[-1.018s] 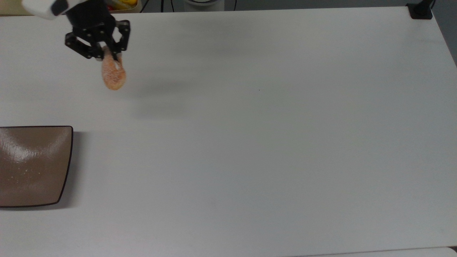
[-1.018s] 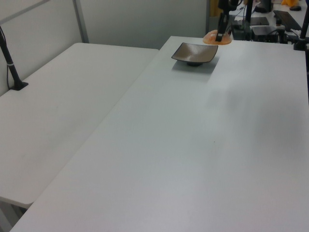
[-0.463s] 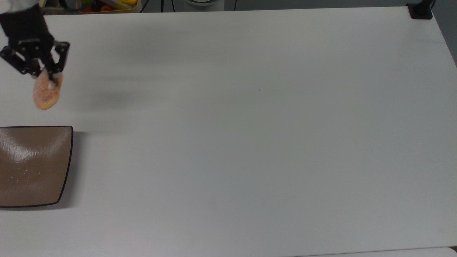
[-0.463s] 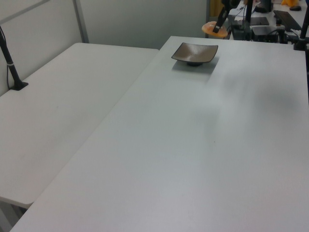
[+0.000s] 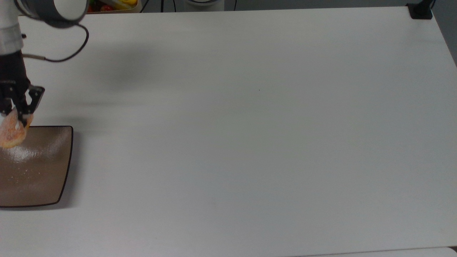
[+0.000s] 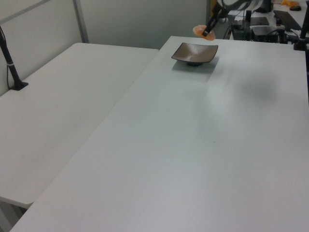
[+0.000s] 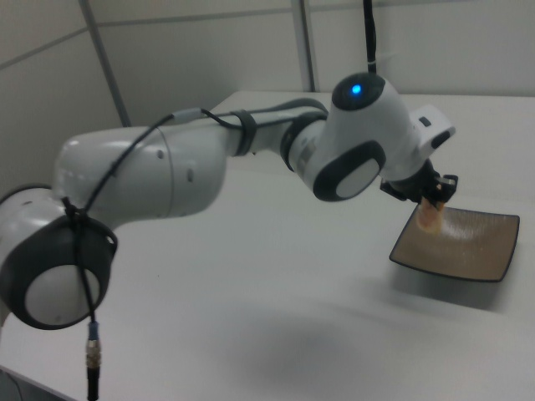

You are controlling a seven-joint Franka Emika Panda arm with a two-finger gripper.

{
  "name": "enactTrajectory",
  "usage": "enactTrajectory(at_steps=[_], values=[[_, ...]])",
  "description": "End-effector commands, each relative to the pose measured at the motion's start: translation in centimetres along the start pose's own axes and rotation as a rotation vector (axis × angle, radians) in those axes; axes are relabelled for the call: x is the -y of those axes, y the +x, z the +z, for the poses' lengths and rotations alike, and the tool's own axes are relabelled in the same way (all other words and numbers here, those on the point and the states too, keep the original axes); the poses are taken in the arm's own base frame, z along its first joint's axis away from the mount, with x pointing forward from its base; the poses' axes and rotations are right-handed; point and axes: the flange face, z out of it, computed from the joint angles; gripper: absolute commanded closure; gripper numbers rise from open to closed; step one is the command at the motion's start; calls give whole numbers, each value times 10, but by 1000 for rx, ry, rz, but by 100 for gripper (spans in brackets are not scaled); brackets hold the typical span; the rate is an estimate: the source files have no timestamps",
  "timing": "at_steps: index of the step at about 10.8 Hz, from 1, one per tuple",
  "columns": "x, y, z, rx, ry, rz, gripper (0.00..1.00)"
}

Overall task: Bread is placed on a ceramic plate
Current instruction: 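Carry the bread roll over to the brown square plate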

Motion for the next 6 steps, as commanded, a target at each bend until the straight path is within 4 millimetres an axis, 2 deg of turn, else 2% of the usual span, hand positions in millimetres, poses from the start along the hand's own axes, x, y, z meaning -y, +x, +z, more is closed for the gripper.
enactTrajectory(at_steps=[1, 3, 4, 6], values=[[-4, 9, 60, -61, -29, -15, 89], [-2, 4, 85, -123, -84, -19, 88], [2, -1, 96, -120, -85, -32, 84], [5, -6, 104, -104, -79, -48, 72]])
